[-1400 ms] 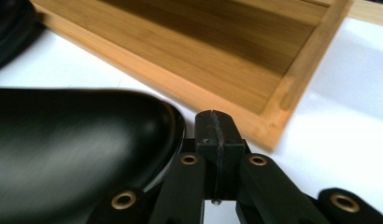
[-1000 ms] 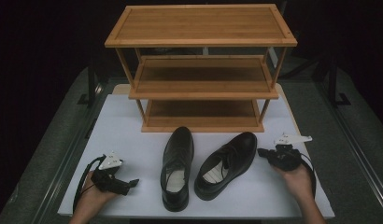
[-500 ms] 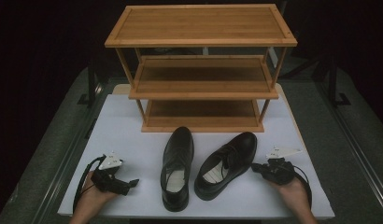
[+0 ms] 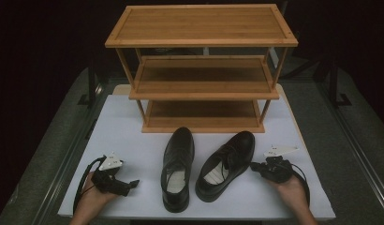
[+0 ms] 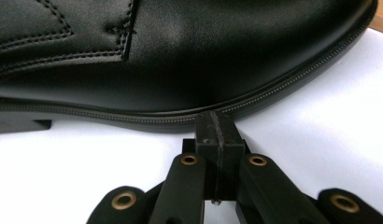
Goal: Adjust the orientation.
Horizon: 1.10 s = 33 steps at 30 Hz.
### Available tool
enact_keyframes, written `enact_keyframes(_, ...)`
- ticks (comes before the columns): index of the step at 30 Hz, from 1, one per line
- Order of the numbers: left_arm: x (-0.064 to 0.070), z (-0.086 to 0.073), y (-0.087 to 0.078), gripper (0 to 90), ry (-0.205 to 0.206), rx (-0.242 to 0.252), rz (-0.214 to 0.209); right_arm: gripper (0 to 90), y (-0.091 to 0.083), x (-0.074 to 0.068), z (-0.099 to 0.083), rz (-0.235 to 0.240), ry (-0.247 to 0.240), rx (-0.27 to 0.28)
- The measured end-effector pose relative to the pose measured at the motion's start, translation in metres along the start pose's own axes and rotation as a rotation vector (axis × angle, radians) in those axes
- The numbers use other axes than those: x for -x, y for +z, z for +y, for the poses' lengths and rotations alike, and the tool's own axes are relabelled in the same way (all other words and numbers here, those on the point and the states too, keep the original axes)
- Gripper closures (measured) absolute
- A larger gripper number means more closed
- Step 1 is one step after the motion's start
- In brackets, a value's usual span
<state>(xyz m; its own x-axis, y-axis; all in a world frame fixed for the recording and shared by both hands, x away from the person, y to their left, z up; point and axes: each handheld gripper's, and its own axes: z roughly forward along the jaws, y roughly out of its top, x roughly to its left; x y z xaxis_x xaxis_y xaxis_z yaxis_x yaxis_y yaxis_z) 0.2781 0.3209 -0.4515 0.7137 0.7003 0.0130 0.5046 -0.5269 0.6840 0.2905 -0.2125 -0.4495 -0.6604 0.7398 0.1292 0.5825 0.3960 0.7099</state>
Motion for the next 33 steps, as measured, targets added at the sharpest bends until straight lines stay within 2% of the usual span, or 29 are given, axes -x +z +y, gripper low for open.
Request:
enact_keyframes(13,0.0,0.0,0.0,0.0,-0.001,0.002,0.0,89.9,0.012,0.0,0.014,0.011,-0.015,-0.014)
enact_keyframes(16,0.0,0.0,0.0,0.0,-0.001,0.001,0.0,89.9,0.015,-0.002,0.019,0.04,-0.017,-0.012)
enact_keyframes(23,0.0,0.0,0.0,0.0,-0.001,0.002,0.0,89.9,0.022,-0.006,0.025,0.036,-0.028,-0.015)
enact_keyframes(26,0.0,0.0,0.0,0.0,-0.001,0.001,0.0,89.9,0.023,-0.007,0.026,0.06,-0.029,-0.012)
enact_keyframes(33,0.0,0.0,0.0,0.0,-0.001,0.001,0.0,89.9,0.038,-0.017,0.04,0.071,-0.077,-0.024)
